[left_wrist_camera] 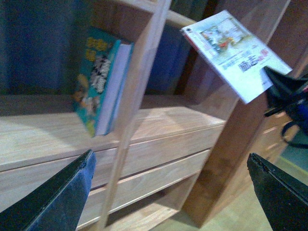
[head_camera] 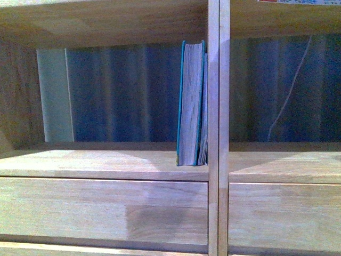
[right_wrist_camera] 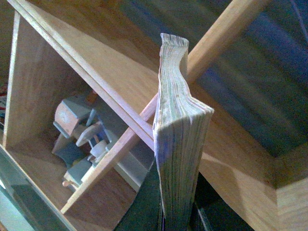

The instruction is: Organize books on shelf

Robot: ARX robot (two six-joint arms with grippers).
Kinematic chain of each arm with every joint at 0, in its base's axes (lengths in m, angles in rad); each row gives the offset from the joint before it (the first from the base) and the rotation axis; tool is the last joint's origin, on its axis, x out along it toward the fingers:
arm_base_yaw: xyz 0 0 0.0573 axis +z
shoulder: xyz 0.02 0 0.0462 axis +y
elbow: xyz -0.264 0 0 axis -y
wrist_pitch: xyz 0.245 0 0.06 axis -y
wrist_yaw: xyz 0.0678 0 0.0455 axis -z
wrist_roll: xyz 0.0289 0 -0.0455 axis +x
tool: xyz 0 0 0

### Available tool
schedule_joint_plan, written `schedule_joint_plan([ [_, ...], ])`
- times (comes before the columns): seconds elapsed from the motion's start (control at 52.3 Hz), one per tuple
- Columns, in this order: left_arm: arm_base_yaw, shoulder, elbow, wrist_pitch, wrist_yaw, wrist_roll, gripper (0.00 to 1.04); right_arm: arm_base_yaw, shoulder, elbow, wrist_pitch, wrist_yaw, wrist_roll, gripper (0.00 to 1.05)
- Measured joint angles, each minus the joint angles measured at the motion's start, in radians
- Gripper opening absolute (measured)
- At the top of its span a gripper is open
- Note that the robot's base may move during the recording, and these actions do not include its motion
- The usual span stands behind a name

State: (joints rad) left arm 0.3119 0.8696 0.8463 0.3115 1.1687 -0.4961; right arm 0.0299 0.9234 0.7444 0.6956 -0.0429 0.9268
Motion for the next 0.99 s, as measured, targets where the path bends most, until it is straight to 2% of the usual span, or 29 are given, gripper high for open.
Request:
schedule_joint_plan([
  [0.229, -0.220, 0.122, 0.015, 0.376, -0.044, -0.375, 0.97, 0.109, 0.006, 0.061, -0.013, 0.043, -0.004, 0.07],
  [0.306, -0.311, 0.174, 0.027, 0.525, -0.101, -0.515, 0.97, 0.154, 0.006, 0.074, -0.014, 0.055, -0.009, 0.07],
  [0.363, -0.376, 0.212, 0.050, 0.581, -0.153, -0.585, 0.97, 0.191, 0.006, 0.083, -0.017, 0.064, -0.020, 0.07],
  [0.439, -0.454, 0.259, 0.093, 0.585, -0.230, -0.639, 0.97, 0.231, 0.006, 0.089, -0.019, 0.068, -0.031, 0.07],
  [0.611, -0.567, 0.333, 0.154, 0.558, -0.326, -0.654, 0.97, 0.267, 0.002, 0.089, -0.023, 0.069, -0.033, 0.07],
  [0.841, -0.627, 0.389, 0.184, 0.537, -0.362, -0.634, 0.97, 0.284, -0.023, 0.090, -0.026, 0.076, -0.030, 0.07],
  [0.994, -0.636, 0.409, 0.199, 0.526, -0.365, -0.611, 0.97, 0.340, -0.051, 0.090, -0.037, 0.081, -0.033, 0.07],
])
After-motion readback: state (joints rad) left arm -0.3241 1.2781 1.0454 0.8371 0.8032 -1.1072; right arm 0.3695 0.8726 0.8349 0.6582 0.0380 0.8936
